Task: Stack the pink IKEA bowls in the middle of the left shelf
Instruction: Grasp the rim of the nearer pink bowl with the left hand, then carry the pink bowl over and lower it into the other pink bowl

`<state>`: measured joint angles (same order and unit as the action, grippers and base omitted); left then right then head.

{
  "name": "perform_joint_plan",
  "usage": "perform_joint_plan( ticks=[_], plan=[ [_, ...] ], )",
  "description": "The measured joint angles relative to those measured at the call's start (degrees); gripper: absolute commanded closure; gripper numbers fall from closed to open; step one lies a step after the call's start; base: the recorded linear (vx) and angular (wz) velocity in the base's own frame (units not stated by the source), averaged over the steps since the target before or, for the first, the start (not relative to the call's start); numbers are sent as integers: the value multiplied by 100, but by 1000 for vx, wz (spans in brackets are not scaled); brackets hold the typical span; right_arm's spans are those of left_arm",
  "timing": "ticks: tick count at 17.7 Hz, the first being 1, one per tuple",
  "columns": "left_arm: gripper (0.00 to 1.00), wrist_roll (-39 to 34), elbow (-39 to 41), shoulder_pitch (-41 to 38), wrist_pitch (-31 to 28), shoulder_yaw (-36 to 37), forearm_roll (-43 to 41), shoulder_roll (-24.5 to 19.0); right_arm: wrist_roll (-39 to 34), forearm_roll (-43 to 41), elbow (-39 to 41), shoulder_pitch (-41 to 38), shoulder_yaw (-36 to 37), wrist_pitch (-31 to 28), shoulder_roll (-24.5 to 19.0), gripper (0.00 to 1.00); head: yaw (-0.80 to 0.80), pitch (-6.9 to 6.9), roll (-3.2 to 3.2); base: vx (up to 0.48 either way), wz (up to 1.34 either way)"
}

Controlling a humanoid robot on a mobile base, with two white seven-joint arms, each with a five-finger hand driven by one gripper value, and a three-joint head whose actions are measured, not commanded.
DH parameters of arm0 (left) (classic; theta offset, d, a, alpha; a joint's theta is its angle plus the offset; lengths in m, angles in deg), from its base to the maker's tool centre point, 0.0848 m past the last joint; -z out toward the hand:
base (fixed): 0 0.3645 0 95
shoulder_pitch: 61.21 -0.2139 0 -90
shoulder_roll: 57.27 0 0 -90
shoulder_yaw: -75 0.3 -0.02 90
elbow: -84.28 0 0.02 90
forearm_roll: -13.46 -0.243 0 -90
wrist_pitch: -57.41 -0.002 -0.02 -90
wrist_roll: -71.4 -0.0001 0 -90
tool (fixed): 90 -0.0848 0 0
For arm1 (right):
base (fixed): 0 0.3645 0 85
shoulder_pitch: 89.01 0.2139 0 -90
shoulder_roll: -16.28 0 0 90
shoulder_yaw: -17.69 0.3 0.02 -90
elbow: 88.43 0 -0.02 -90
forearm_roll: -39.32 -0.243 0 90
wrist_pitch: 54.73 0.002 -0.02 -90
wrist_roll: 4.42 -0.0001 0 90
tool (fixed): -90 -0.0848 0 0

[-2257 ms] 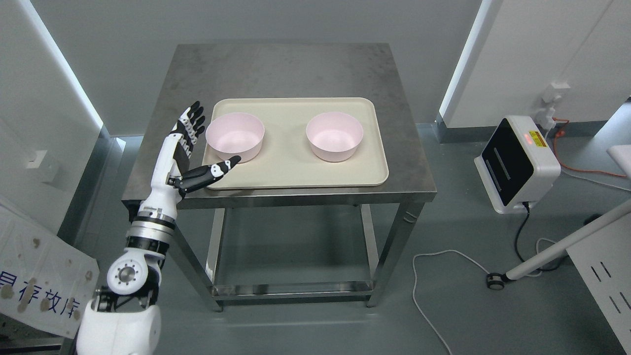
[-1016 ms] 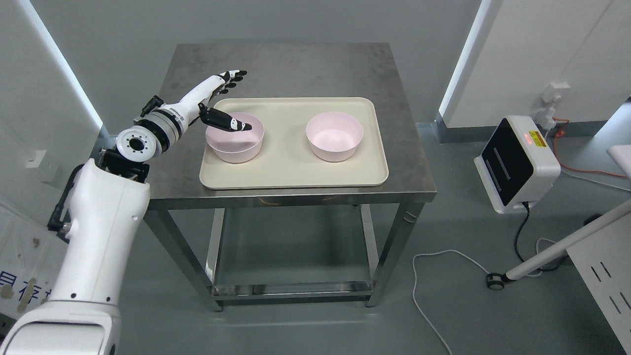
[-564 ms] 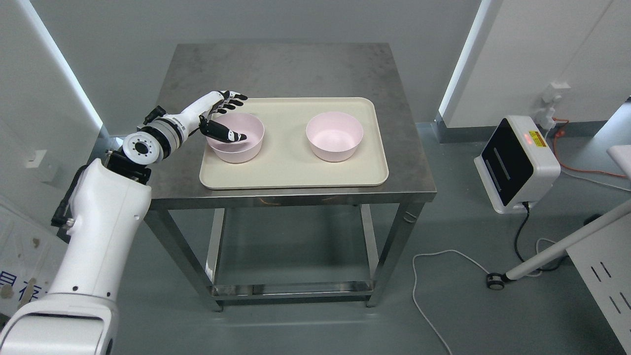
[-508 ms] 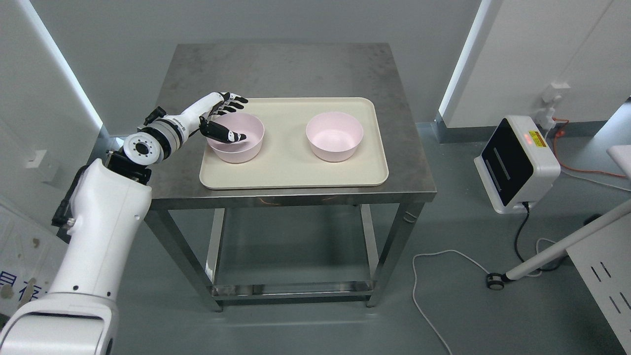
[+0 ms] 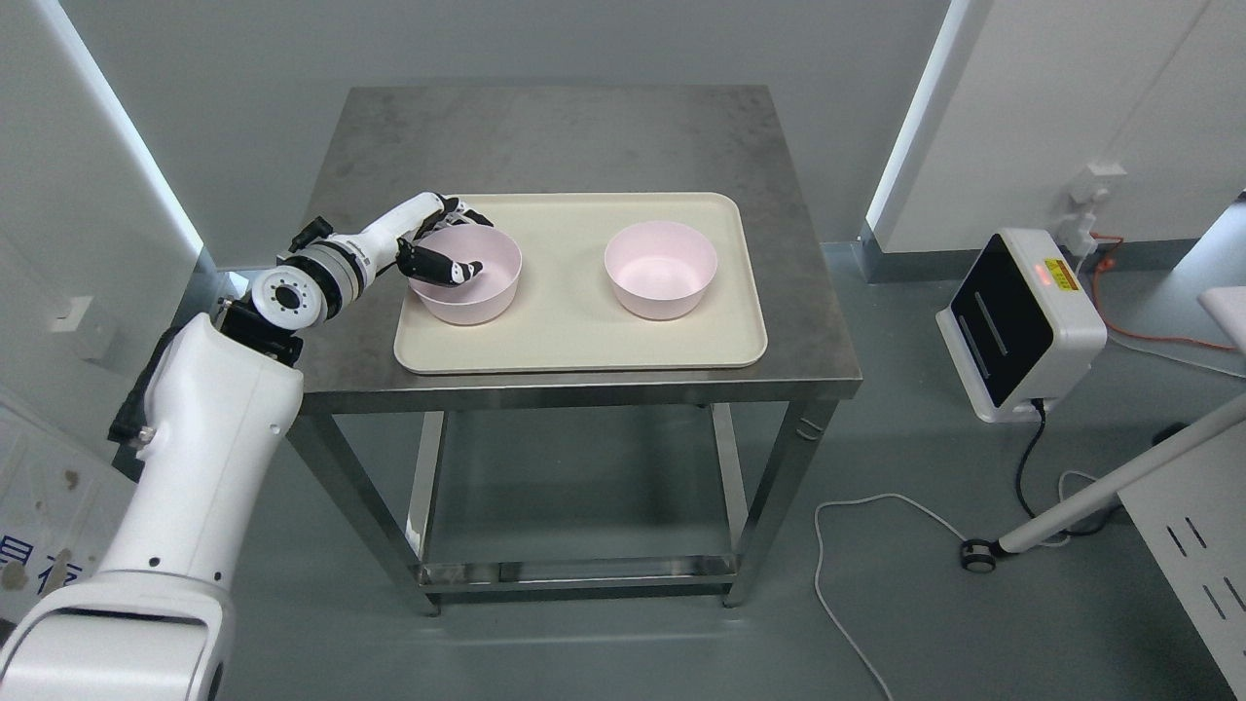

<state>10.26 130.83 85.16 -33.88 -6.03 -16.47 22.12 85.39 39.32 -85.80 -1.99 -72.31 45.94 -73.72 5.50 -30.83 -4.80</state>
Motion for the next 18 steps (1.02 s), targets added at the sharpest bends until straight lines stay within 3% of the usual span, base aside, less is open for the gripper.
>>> perform_joint_plan(
  ticks=[2,3,9,18],
  plan=[
    [98,-1,-38,8,184,31,-94,-3,0,0,0,0,0,0,0,0,0,0,0,0,0],
    [100,19,-54,7,361,43,-125,-8,0,0,0,0,0,-1,0,0,0,0,0,0,0],
    [100,84,-134,-4,1071,91,-268,-13,0,0,0,0,0,-2,0,0,0,0,0,0,0],
    [100,258,-101,355,992,-20,-300,154,0,0,0,0,0,-3,0,0,0,0,0,0,0]
  ],
)
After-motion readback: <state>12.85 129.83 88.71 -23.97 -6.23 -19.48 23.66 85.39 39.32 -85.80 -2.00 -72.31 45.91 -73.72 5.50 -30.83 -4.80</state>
